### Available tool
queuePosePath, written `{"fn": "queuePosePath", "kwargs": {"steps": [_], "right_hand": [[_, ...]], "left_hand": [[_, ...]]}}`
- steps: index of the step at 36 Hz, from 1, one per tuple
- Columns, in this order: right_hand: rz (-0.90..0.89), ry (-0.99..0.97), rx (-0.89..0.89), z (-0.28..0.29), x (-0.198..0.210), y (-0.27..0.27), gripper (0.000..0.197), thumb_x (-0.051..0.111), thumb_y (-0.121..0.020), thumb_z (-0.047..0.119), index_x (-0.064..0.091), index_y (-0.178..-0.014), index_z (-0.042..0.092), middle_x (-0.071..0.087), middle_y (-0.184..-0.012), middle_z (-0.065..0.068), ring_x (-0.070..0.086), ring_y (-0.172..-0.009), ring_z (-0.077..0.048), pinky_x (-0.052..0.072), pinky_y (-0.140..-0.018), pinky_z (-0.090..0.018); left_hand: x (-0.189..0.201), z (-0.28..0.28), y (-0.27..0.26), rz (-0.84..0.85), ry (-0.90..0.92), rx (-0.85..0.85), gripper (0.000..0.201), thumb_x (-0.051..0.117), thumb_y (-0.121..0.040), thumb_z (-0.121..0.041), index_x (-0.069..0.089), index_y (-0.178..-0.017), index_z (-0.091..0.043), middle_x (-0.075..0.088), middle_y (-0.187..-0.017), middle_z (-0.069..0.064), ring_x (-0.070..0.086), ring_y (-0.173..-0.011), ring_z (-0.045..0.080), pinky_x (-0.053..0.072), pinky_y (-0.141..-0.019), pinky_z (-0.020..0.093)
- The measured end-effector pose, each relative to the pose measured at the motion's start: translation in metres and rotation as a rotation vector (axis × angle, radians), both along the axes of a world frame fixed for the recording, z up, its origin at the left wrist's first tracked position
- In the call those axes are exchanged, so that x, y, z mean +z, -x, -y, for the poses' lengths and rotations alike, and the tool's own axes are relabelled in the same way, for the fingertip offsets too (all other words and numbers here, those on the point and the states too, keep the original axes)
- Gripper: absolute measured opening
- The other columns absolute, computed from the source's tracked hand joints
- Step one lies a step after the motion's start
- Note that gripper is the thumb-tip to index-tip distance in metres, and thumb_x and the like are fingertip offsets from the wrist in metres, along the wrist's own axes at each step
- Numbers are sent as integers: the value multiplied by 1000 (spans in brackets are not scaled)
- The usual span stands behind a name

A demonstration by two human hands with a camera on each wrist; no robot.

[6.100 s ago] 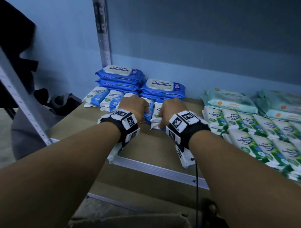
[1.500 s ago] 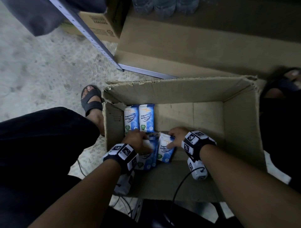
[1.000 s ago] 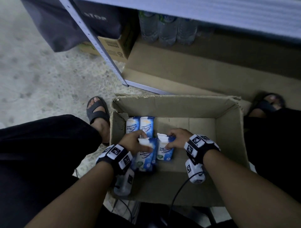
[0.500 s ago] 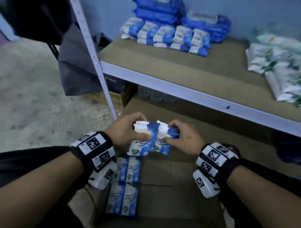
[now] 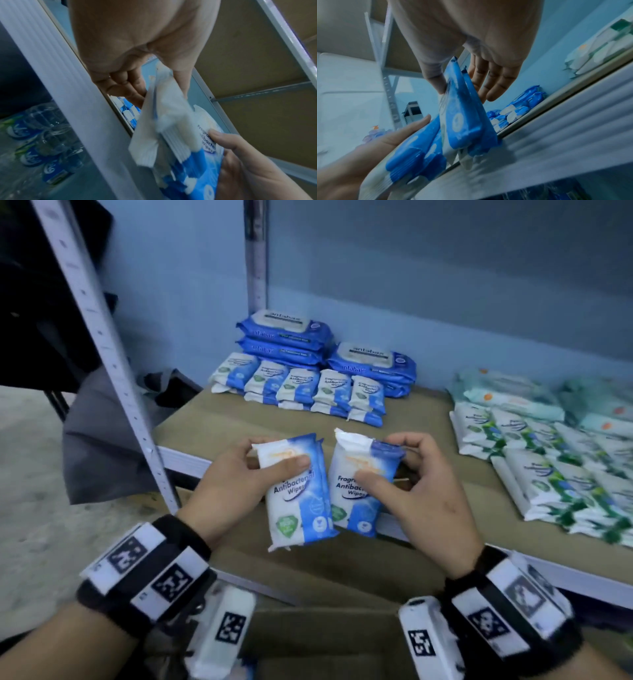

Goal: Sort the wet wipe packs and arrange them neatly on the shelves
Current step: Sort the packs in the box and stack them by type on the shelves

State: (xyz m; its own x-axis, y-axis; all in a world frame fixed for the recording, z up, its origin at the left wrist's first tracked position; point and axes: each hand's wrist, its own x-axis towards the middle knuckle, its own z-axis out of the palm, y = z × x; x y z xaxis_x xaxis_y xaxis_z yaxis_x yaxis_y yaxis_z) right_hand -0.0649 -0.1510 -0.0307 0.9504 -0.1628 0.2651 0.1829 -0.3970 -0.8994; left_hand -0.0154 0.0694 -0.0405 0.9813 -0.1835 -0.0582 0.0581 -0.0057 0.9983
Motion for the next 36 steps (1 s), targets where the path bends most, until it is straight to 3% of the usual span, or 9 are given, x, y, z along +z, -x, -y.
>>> {"fn": "queuePosePath", "kwargs": {"steps": [4, 9, 13, 17, 21, 25, 29, 33, 36], "right_hand": [[-31, -207, -48, 11, 4, -20, 37, 79, -79, 15, 55, -107, 15, 76, -94, 1, 73, -86, -17, 57, -72, -34], [-125, -302, -145, 23, 0, -39, 36, 78, -82, 22, 58, -109, 11, 77, -90, 0, 74, -83, -18, 56, -73, -35], [-184, -234, -199, 34, -3, -48, 24, 77, -83, 28, 67, -100, 15, 76, -81, 6, 73, -74, -7, 51, -63, -22], [-222, -50, -236, 46, -5, -52, 23, 72, -86, 35, 69, -91, 13, 74, -72, 11, 68, -68, 2, 47, -56, -14], [-279, 224, -305, 54, -13, -57, 43, 65, -84, 56, 67, -83, 13, 71, -77, 10, 66, -78, -11, 47, -66, -25], [-336, 420, -332, 58, -22, -56, 72, 45, -68, 83, 58, -79, 13, 66, -83, -2, 61, -96, -31, 47, -90, -49], [-329, 448, -355, 54, -12, -48, 73, 61, -79, 67, 52, -132, 18, 55, -118, -8, 46, -122, -27, 39, -105, -44], [-224, 395, -296, 49, -9, -39, 42, 67, -78, 58, 56, -107, 31, 55, -111, 2, 53, -106, -13, 41, -88, -29], [-156, 394, -248, 42, -7, -34, 26, 71, -79, 50, 59, -93, 32, 51, -102, 9, 53, -94, -2, 37, -81, -23]], "left_hand": [[0, 14, -24, -111, 90, 62, 61, 85, -67, -37, 64, -114, -5, 76, -97, 10, 74, -89, 27, 57, -84, 44], [5, 31, -42, -111, 28, 147, 45, 83, -71, -41, 71, -100, -8, 77, -85, 6, 75, -79, 20, 59, -73, 34], [3, 40, -52, 83, -264, 285, 43, 83, -67, -54, 71, -86, -17, 75, -71, -5, 73, -69, 8, 58, -69, 33], [-5, 40, -64, 135, -581, 234, 55, 69, -70, -72, 70, -78, -17, 73, -68, -5, 70, -68, 9, 57, -66, 36], [-15, 41, -68, 170, -767, 223, 67, 57, -70, -81, 64, -98, -21, 71, -84, -4, 65, -85, 17, 52, -71, 36], [-19, 41, -64, 231, -865, 256, 102, 42, -67, -92, 50, -135, -16, 60, -129, 3, 55, -116, 29, 45, -98, 48], [-12, 39, -53, 331, -787, 251, 87, 42, -72, -89, 52, -131, -25, 53, -135, -4, 48, -123, 22, 38, -106, 50], [-2, 39, -32, 534, -832, 115, 65, 42, -71, -88, 55, -114, -41, 48, -121, -18, 40, -114, 9, 32, -100, 39], [-2, 33, -20, 695, -928, -28, 67, 44, -72, -88, 57, -115, -38, 48, -116, -17, 40, -107, 9, 31, -93, 37]]}}
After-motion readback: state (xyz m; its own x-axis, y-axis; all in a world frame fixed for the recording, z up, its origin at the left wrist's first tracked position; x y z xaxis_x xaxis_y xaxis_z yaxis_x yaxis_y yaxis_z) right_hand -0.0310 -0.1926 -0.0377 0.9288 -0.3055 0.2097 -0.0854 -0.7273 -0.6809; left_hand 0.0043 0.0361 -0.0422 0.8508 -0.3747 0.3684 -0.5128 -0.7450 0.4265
